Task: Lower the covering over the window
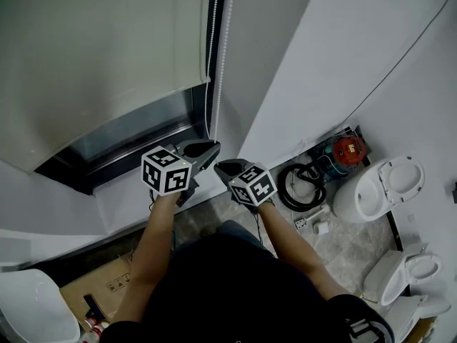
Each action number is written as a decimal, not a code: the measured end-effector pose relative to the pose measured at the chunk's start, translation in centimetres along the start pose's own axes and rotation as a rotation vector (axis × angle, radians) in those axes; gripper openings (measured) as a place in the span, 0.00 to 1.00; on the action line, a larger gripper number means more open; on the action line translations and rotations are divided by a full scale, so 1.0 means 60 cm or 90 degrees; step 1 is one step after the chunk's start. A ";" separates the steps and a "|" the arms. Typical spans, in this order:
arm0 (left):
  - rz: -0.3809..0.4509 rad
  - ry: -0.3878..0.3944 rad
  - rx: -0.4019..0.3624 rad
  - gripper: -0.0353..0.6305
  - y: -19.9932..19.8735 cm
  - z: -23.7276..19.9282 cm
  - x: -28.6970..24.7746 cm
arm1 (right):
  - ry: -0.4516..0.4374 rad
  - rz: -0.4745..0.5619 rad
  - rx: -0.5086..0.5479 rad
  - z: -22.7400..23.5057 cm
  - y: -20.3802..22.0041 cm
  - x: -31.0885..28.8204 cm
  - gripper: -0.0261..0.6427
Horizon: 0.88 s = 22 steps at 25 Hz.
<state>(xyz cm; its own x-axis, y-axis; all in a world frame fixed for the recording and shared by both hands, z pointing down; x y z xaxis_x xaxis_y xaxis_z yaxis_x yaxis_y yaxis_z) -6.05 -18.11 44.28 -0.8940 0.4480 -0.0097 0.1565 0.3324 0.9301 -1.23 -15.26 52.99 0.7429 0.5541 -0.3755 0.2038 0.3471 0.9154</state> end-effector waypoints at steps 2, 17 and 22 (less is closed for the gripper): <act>-0.005 -0.002 0.021 0.08 0.018 -0.002 0.001 | 0.000 -0.008 -0.011 0.001 0.017 0.001 0.06; 0.042 -0.042 0.034 0.08 0.036 -0.021 0.013 | 0.026 0.083 -0.029 -0.008 -0.045 0.088 0.07; 0.138 -0.126 0.003 0.08 0.024 -0.031 0.028 | 0.119 0.186 0.034 0.008 -0.147 0.157 0.07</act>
<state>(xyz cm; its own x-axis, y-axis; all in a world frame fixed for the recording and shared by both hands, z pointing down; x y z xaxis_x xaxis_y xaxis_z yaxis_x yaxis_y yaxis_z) -8.12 -18.41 46.29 -0.7400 0.6624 0.1163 0.3369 0.2155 0.9166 4.25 -13.45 41.42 0.6462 0.7550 -0.1118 0.0360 0.1162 0.9926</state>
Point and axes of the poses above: the fingertips, and each gripper's own axes: x backward along the fingers, z to its right, y out of its underside, the point moved 4 cm from there along x, backward along the fingers, and after that the axes turned 12 degrees about z, right-handed, at the moved point
